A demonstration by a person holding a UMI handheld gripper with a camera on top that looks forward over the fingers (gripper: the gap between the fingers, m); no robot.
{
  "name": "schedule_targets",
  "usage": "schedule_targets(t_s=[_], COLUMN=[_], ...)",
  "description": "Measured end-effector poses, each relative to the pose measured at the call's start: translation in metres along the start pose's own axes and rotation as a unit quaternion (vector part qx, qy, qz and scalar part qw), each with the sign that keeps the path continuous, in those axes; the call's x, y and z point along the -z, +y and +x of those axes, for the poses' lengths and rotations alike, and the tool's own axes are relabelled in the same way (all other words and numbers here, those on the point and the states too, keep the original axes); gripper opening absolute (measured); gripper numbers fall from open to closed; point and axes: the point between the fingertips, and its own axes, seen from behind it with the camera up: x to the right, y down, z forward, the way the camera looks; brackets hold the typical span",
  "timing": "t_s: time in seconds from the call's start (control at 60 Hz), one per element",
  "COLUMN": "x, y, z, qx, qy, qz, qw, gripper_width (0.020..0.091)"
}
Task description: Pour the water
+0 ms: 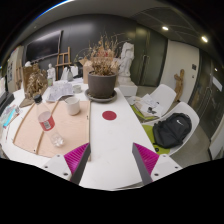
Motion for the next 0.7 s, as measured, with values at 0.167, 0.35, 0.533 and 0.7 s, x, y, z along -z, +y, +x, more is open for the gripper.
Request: schedule_targets(t_s=[0.167, 0.35, 0.533, 0.7], x=[0.000, -0.004, -0.029, -0.070], y=[0.009, 0.023, 0.013, -0.013], z=[-0.040, -0.123, -0.200, -0.249], qx=[0.013, 0.034, 0.054, 0.035], qy=[-0.022, -0.064, -0.085, -0.090], qz=[0.002, 0.017, 0.056, 0.095], qw=[1.000, 0.997, 0.993, 0.991], gripper_width=[0.0855, 0.0854, 0.0854, 0.0841])
